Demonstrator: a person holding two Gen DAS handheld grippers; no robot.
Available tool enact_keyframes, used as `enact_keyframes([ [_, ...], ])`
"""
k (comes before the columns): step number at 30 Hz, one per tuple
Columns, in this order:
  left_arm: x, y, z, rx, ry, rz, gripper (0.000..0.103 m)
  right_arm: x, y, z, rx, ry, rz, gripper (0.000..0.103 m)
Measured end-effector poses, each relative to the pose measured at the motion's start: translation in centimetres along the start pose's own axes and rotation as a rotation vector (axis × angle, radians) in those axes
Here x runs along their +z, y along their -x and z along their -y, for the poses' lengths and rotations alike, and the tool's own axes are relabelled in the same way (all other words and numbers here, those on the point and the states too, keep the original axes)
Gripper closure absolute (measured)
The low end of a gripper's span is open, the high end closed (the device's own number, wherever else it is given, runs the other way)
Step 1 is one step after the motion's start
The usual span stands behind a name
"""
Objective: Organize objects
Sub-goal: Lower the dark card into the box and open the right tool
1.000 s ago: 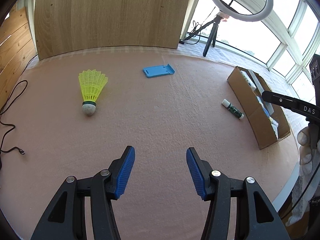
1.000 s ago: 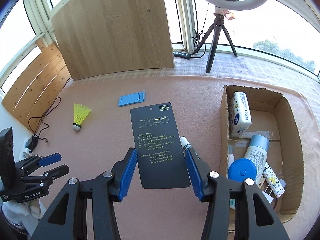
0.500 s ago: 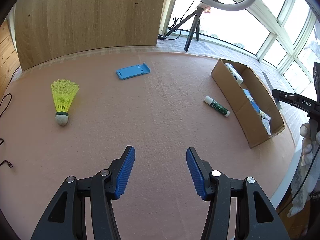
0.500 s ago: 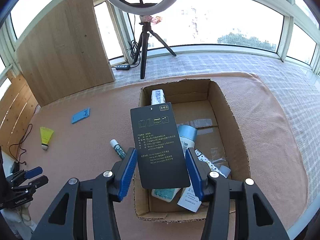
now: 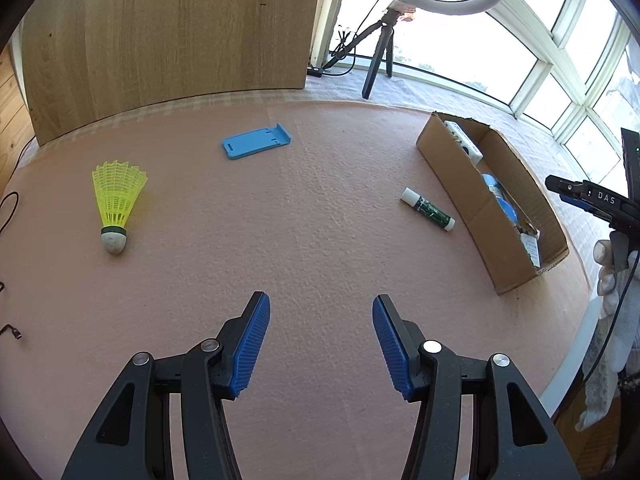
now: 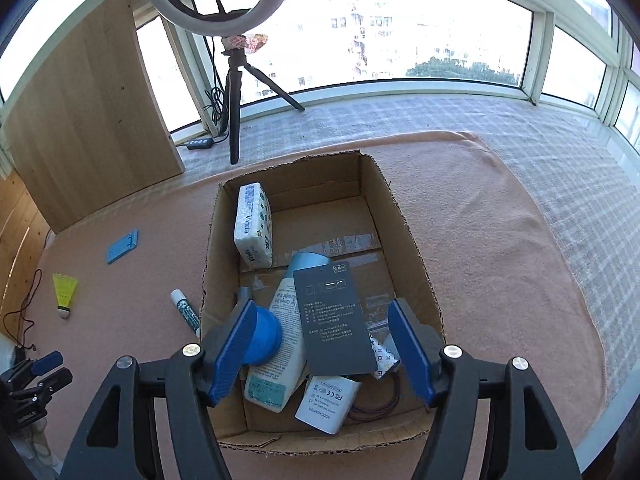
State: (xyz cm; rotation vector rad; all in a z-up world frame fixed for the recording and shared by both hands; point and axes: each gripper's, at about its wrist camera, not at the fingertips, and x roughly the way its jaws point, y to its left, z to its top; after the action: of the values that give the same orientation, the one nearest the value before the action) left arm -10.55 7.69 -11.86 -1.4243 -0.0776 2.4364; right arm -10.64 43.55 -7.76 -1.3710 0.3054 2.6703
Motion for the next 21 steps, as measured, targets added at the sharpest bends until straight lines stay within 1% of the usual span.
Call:
enact_keyframes([
  [9,-0.1,0.0,-0.3,0.002,-0.003,-0.003,0.046,0.1,-0.3,-0.5,0.004,0.008,-0.015,0.034],
  [16,-0.2,0.1,-0.8,0.006,0.006,-0.002,0.046,-0.2,-0.6,-1.6,0.043,0.017,-0.038,0.033],
  [21,-0.3,0.1,-1.4,0.011,0.017,-0.002,0.046,-0.3,-0.4,-2.9,0.105,0.013,-0.040,0.033],
])
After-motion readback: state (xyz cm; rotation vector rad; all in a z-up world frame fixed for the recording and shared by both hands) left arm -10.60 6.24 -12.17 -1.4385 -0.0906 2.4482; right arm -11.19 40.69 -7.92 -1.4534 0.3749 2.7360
